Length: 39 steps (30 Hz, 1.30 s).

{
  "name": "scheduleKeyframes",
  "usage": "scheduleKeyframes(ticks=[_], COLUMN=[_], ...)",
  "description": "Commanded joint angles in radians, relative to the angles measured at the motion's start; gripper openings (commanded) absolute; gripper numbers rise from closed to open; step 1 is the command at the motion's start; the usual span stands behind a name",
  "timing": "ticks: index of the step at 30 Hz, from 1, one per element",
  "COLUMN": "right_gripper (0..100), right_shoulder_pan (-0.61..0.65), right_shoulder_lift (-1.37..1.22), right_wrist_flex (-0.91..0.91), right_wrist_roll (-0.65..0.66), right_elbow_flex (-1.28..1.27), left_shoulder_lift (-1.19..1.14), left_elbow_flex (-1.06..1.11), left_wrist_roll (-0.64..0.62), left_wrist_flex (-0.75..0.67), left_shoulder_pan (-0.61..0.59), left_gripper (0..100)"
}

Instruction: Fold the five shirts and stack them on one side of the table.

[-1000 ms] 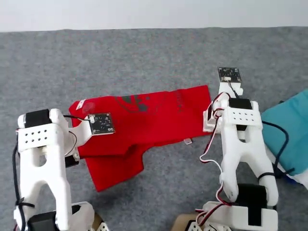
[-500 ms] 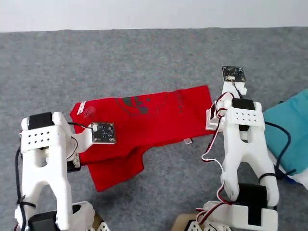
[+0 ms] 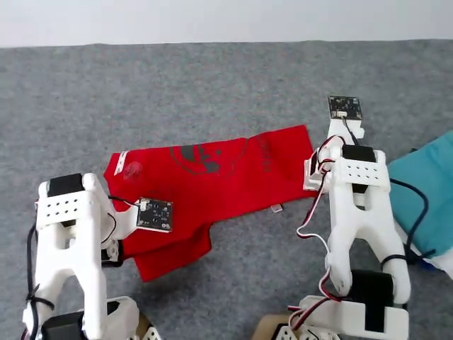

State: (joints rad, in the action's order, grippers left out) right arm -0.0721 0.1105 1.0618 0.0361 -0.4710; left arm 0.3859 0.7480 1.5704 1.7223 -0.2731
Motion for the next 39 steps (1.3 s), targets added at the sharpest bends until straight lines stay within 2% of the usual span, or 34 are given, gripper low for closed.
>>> scheduleKeyframes(ticks=[1,6,11,15,18,21,23,30,39], right_gripper=[1.1,1.2,1.2,1.6,9.9,24.0,30.0,31.0,31.0], right_shoulder_pan=[-0.007,-0.007,-0.007,-0.007,-0.012,-0.015,-0.008,-0.004,0.058], right_shoulder_lift=[0.051,0.051,0.053,0.056,0.061,0.062,0.062,0.053,-0.139], right_wrist_flex=[-0.018,-0.018,-0.012,-0.01,-0.008,0.002,0.002,-0.005,-0.3], right_wrist_roll=[0.009,0.009,0.009,0.009,0.008,0.008,0.008,0.008,0.006], right_elbow_flex=[0.011,0.011,0.011,0.011,0.011,0.015,0.018,0.135,0.176], left_shoulder_lift=[0.032,0.032,0.032,0.032,0.026,0.026,0.026,0.025,0.025], left_elbow_flex=[-0.005,-0.007,-0.015,-0.045,-0.048,-0.047,-0.047,-0.047,-0.047], left_wrist_roll=[-0.035,-0.183,-0.189,-0.236,-0.321,-0.362,-0.365,-0.434,-0.781], left_wrist_flex=[0.025,-0.04,-0.064,-0.192,-0.298,-0.322,-0.324,-0.331,-0.623], left_shoulder_pan=[0.0,0.0,-0.003,-0.038,-0.055,-0.057,-0.057,-0.057,-0.051], left_gripper=[12,19,18,18,18,18,18,18,18])
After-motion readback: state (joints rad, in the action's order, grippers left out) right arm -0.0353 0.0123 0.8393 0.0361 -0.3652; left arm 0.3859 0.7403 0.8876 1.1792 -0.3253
